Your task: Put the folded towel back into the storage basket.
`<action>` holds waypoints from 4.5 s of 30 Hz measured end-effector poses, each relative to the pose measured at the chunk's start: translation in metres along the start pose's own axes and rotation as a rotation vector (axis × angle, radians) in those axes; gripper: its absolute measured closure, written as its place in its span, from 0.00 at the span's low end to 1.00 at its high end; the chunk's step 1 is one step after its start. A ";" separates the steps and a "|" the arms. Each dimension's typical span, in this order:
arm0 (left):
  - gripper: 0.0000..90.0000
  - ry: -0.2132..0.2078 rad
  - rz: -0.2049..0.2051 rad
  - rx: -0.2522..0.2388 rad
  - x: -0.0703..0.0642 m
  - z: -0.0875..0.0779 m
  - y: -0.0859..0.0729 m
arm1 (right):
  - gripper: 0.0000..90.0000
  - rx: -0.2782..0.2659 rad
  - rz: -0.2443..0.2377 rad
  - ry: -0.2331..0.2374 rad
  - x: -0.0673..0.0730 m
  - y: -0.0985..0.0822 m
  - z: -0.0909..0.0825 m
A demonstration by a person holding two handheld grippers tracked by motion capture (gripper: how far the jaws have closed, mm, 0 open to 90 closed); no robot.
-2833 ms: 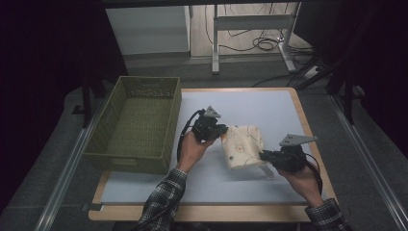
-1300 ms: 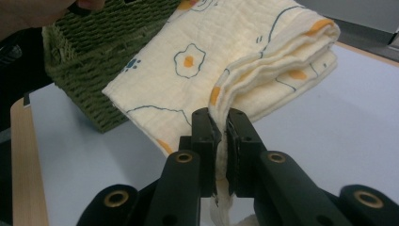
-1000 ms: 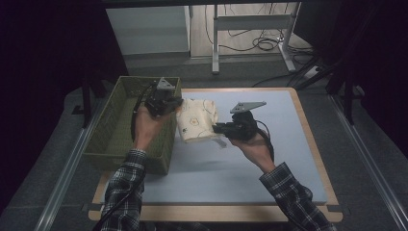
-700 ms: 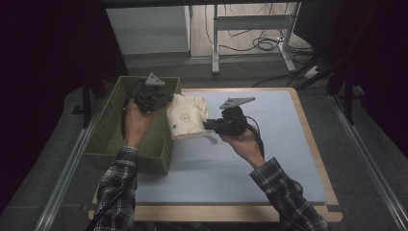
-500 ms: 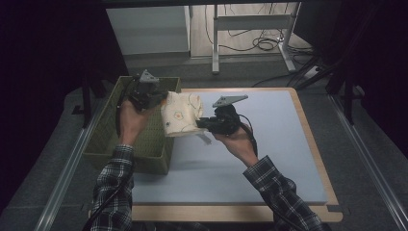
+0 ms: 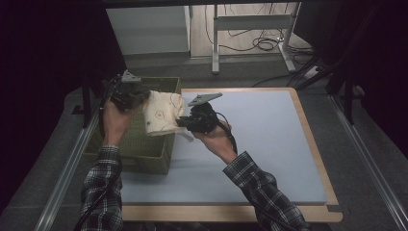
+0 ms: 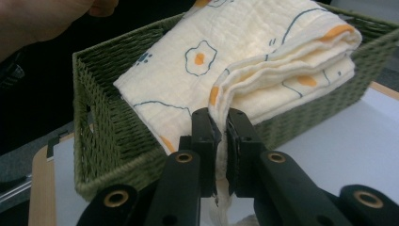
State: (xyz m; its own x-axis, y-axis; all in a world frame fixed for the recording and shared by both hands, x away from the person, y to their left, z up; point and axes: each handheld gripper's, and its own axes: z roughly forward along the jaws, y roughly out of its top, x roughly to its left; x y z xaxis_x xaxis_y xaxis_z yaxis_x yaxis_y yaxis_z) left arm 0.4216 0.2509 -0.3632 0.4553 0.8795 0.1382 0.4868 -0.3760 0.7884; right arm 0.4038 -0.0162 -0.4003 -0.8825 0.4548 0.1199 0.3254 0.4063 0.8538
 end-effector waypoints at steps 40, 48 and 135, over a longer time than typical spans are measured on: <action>0.93 0.055 -0.067 0.138 0.055 0.016 -0.082 | 0.92 0.239 -0.148 0.002 0.065 0.014 0.123; 0.92 0.052 -0.042 0.167 0.049 0.030 -0.080 | 0.91 0.257 -0.143 -0.009 0.064 0.014 0.125; 0.02 -0.184 -0.105 0.108 -0.041 0.071 -0.015 | 0.06 0.202 -0.010 -0.119 -0.052 -0.113 -0.043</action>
State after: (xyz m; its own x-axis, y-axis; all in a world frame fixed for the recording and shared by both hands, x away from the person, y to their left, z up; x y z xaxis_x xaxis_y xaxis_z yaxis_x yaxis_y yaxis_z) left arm 0.4486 0.2001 -0.4230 0.5216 0.8511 -0.0606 0.6112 -0.3231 0.7225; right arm 0.3985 -0.1193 -0.4810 -0.8436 0.5355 0.0406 0.3883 0.5560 0.7349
